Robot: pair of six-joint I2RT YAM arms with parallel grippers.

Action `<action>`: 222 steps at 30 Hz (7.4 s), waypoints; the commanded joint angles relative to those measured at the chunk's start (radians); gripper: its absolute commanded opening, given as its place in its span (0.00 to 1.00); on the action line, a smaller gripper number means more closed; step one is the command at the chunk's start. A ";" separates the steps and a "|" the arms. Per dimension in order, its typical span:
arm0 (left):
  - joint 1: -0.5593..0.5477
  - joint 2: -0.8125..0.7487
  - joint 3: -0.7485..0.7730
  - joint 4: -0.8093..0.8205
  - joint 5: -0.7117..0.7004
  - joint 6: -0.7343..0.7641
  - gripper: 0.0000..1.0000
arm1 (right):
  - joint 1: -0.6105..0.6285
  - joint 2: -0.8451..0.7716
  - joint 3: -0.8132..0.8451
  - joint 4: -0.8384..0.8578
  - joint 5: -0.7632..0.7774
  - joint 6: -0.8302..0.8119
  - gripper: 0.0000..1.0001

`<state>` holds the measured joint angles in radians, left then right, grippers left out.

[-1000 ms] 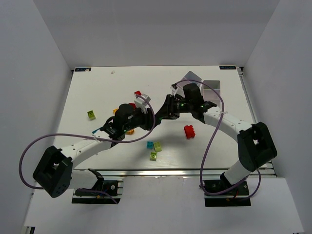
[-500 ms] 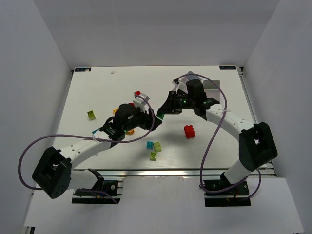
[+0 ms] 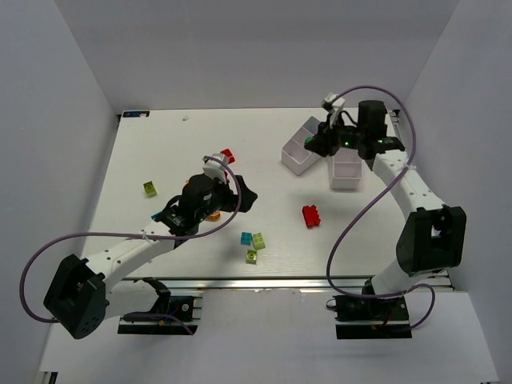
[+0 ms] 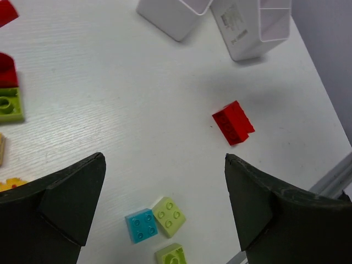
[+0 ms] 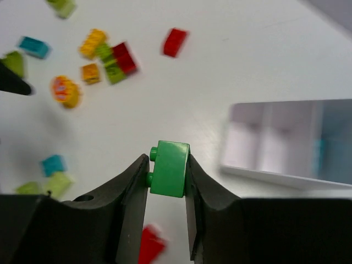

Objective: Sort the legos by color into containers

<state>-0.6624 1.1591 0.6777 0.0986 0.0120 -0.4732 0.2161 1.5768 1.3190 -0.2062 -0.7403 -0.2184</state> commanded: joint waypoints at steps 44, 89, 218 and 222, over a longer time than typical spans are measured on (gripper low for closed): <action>0.067 -0.116 0.000 -0.218 -0.170 -0.110 0.98 | -0.256 0.302 0.255 -0.068 0.136 -0.566 0.48; 0.554 0.117 0.129 -0.930 -0.351 -0.693 0.89 | 0.029 -0.109 -0.195 -0.052 -0.160 -0.331 0.54; 0.317 -0.076 -0.224 0.776 0.626 -0.489 0.00 | 0.350 0.181 -0.061 0.981 -0.430 1.169 0.37; 0.317 -0.084 -0.228 0.768 0.622 -0.482 0.00 | 0.350 0.178 -0.066 1.025 -0.442 1.186 0.13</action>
<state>-0.3416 1.0901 0.4431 0.8619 0.6392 -0.9707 0.5556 1.7626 1.2301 0.7288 -1.1461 0.9401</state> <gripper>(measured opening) 0.464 0.400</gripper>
